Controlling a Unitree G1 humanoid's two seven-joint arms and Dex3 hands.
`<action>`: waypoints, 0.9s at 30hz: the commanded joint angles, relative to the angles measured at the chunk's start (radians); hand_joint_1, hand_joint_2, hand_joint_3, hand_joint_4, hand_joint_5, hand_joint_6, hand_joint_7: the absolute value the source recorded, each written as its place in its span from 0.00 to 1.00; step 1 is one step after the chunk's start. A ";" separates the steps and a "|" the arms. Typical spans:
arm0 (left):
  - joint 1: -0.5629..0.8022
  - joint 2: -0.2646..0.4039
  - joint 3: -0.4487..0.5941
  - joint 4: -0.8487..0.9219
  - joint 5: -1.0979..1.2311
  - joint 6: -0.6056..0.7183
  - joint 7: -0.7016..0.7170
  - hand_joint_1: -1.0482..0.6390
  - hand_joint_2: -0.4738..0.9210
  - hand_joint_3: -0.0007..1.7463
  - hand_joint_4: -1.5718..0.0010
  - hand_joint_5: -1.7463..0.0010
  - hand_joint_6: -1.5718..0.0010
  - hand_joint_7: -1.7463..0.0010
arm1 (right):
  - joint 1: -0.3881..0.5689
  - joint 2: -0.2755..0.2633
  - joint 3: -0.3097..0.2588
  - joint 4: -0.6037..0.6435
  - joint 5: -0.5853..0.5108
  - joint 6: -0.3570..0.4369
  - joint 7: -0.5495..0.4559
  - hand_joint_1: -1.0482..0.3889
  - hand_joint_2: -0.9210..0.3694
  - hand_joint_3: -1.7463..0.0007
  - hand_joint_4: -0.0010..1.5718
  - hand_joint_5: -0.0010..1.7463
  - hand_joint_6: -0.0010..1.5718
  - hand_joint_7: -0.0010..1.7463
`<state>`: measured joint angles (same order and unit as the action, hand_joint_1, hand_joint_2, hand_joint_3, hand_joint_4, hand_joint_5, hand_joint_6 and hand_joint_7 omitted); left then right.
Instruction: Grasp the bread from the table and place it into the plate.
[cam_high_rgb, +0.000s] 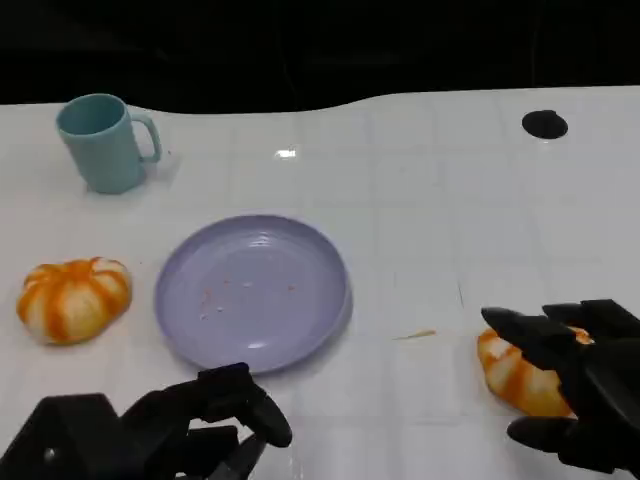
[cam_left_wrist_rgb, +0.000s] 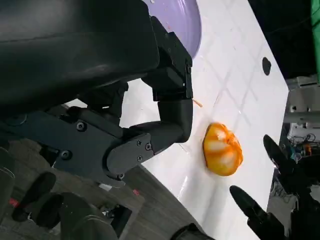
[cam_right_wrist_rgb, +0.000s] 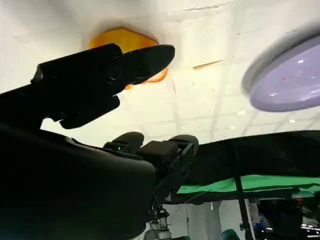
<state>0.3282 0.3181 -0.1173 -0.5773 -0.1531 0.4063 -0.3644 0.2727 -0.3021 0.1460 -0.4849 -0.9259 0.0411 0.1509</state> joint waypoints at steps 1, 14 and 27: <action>0.001 0.015 0.007 -0.013 0.003 0.001 -0.002 0.40 0.95 0.38 0.57 0.00 0.62 0.14 | -0.001 -0.009 0.008 -0.017 -0.035 0.036 0.031 0.32 0.03 1.00 0.00 0.22 0.17 0.00; -0.005 0.004 -0.005 -0.010 0.007 0.008 0.008 0.40 0.94 0.38 0.56 0.00 0.62 0.15 | -0.093 -0.020 0.043 0.073 -0.088 0.139 0.143 0.34 0.03 1.00 0.01 0.20 0.16 0.01; -0.009 0.003 -0.009 -0.010 0.013 0.002 0.006 0.41 0.94 0.39 0.55 0.00 0.62 0.14 | -0.238 -0.035 0.127 0.349 -0.102 0.159 0.082 0.32 0.00 0.99 0.06 0.20 0.19 0.01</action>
<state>0.3214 0.3121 -0.1287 -0.5816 -0.1479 0.4071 -0.3637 0.0585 -0.3177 0.2562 -0.1850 -1.0205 0.2051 0.2606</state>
